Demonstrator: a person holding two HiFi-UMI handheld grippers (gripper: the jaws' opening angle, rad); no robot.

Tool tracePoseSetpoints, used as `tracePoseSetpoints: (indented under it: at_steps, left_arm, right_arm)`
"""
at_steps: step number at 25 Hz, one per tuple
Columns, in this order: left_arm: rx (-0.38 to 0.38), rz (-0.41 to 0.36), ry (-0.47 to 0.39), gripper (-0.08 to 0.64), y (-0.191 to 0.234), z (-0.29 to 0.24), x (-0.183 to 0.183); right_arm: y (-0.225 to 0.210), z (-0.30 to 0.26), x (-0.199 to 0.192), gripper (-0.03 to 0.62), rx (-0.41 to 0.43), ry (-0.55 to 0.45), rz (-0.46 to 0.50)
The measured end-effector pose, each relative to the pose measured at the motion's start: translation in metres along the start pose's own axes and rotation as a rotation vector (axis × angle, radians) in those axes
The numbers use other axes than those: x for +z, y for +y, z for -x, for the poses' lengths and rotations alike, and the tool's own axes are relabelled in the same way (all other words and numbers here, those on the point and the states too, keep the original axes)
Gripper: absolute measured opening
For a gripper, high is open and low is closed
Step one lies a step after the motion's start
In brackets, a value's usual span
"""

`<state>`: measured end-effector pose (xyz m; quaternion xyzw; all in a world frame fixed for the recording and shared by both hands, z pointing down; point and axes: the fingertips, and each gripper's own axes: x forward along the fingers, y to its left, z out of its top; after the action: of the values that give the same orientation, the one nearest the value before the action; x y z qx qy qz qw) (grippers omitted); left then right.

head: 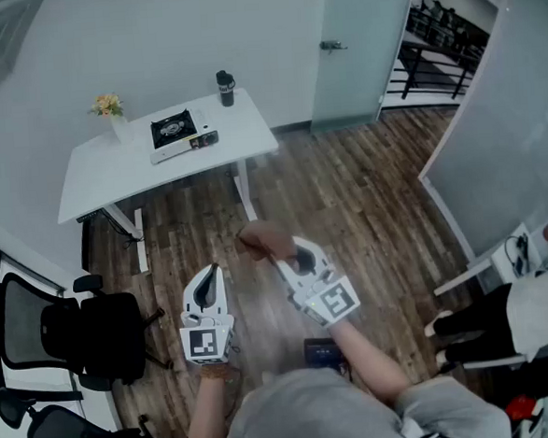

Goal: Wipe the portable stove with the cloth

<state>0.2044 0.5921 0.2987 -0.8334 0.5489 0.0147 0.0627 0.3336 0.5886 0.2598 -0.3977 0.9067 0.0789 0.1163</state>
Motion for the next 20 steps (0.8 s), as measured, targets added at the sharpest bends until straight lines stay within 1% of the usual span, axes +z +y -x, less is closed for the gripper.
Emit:
tracePoseSetpoints:
  at_steps: [2,4,8,11,13,17,20]
  left_arm:
    - [-0.042,-0.004,-0.001,0.029,0.004,0.001,-0.008]
    - [-0.065,0.0,0.003,0.029,0.015,-0.004,-0.015]
    - [-0.069,-0.002,-0.011,0.029,0.043,-0.022,-0.029]
    - [-0.069,0.014,0.034,0.029,0.061,-0.041,-0.049]
    - [-0.064,0.021,0.059,0.029,0.077,-0.06,-0.062]
    - [-0.04,0.027,0.084,0.029,0.114,-0.112,-0.088]
    - [0.0,0.033,0.108,0.029,0.145,-0.159,-0.1]
  right_arm:
    - [0.004,-0.006,-0.007,0.086,-0.009,0.008,0.001]
    - [0.004,-0.014,-0.014,0.084,-0.022,0.011,-0.007]
    - [-0.012,-0.037,-0.035,0.084,-0.05,0.03,-0.022]
    - [-0.035,-0.057,-0.056,0.092,-0.057,0.047,-0.039]
    - [-0.052,-0.075,-0.071,0.094,-0.039,0.053,-0.071]
    - [-0.093,-0.124,-0.109,0.095,-0.005,0.081,-0.084]
    - [-0.131,-0.168,-0.136,0.101,0.018,0.101,-0.113]
